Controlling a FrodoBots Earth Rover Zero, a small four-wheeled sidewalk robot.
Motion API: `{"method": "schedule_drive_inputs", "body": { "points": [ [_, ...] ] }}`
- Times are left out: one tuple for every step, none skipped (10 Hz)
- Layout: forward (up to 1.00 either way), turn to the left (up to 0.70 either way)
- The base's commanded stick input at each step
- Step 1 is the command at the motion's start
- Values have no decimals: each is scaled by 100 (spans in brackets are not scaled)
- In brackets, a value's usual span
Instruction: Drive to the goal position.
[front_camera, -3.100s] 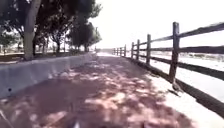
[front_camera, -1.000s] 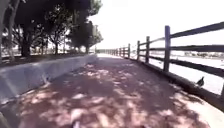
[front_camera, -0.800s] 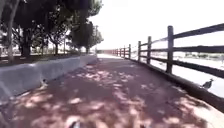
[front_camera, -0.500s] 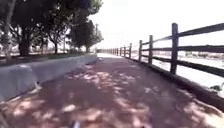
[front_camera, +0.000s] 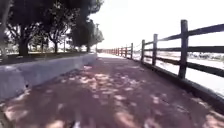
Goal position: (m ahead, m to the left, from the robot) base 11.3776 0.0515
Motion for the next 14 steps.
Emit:
{"method": "schedule_drive_inputs", "body": {
  "points": [
    [70,0],
    [70,0],
    [70,0],
    [70,0],
    [70,0],
    [70,0],
    [70,0],
    [70,0],
    [70,0],
    [70,0],
    [70,0],
    [70,0],
    [70,0],
    [70,0]
  ]
}}
